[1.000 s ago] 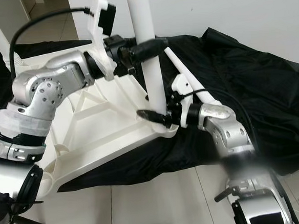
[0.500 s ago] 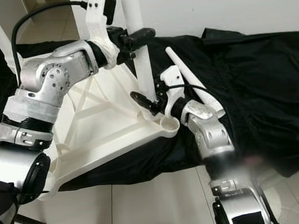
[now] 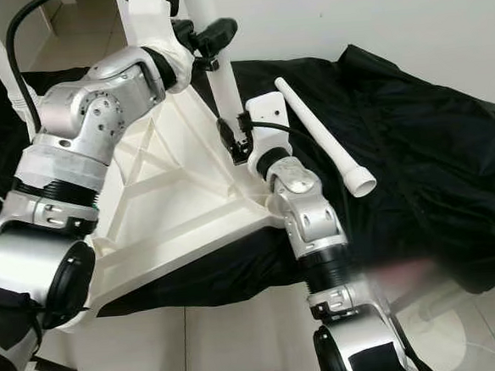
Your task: Building children table
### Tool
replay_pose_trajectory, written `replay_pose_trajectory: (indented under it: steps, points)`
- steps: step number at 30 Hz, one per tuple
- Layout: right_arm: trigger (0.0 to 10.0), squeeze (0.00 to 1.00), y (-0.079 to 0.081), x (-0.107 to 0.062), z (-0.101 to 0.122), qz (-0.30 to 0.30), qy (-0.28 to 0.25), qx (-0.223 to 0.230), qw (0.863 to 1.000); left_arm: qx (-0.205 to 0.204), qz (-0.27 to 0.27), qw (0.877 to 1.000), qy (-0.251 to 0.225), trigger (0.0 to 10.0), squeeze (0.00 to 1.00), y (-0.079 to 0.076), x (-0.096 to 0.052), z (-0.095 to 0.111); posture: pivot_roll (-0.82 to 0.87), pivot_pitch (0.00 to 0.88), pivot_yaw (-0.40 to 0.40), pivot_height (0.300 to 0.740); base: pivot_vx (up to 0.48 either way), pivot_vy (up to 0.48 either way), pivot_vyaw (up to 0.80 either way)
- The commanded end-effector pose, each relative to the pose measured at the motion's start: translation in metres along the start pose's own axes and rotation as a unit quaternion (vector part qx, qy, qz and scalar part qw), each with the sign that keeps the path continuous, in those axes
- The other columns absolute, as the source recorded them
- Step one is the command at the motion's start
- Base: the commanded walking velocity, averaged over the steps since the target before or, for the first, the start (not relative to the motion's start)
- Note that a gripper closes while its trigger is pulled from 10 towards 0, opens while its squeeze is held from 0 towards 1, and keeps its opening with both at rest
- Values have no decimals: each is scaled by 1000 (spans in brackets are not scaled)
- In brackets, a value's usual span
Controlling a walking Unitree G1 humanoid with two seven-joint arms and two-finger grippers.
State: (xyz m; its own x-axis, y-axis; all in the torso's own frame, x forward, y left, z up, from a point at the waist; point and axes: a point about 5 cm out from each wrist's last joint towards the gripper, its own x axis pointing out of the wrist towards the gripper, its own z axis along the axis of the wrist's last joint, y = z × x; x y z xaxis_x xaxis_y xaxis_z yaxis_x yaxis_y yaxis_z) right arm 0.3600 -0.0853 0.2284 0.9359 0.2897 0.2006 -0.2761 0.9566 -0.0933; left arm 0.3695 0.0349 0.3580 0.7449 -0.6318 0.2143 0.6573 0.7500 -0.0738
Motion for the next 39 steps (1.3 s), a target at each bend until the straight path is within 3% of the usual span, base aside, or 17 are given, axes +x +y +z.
replay_pose_trajectory:
  steps: [1,3,8,17,26,27,28,29,30,39]
  points:
    - [10000,0,-6,1,-11,-40,29,0,999,12,11,1000,-22,10000,0,-6,2,12,-48,80,-9,740,0,0,0]
    - [10000,0,2,5,-12,-57,32,-4,998,10,10,1000,-21,10000,0,-12,5,11,-46,81,-9,740,0,0,0]
    - [10000,0,5,10,-10,-76,30,-21,996,8,0,1000,-17,10000,0,-20,7,7,-49,80,-11,740,0,0,0]
    - [10000,0,-10,25,2,-101,13,-58,993,2,-11,1000,-22,10000,0,-32,11,7,-52,77,-16,740,0,0,0]
    - [10000,0,-12,32,9,-103,4,-70,992,4,-10,1000,-25,10000,0,-34,11,9,-48,75,-19,740,0,0,0]
    - [5490,0,-11,33,8,-99,3,-71,993,5,-10,1000,-25,10000,0,-34,11,9,-48,75,-19,740,0,0,0]
    - [4353,0,-10,33,7,-96,5,-70,993,5,-10,1000,-26,10000,0,-34,11,9,-48,75,-19,740,0,0,0]
    - [4353,0,-10,33,7,-96,5,-70,993,5,-10,1000,-26,10000,0,-34,11,9,-48,75,-19,740,0,0,0]
    - [0,0,-9,33,6,-91,6,-71,993,5,-10,1000,-26,10000,0,-35,11,9,-46,74,-19,740,0,0,0]
    - [0,0,-9,33,3,-84,13,-64,994,23,-22,999,-26,10000,0,-40,12,9,-48,77,-19,740,0,0,0]
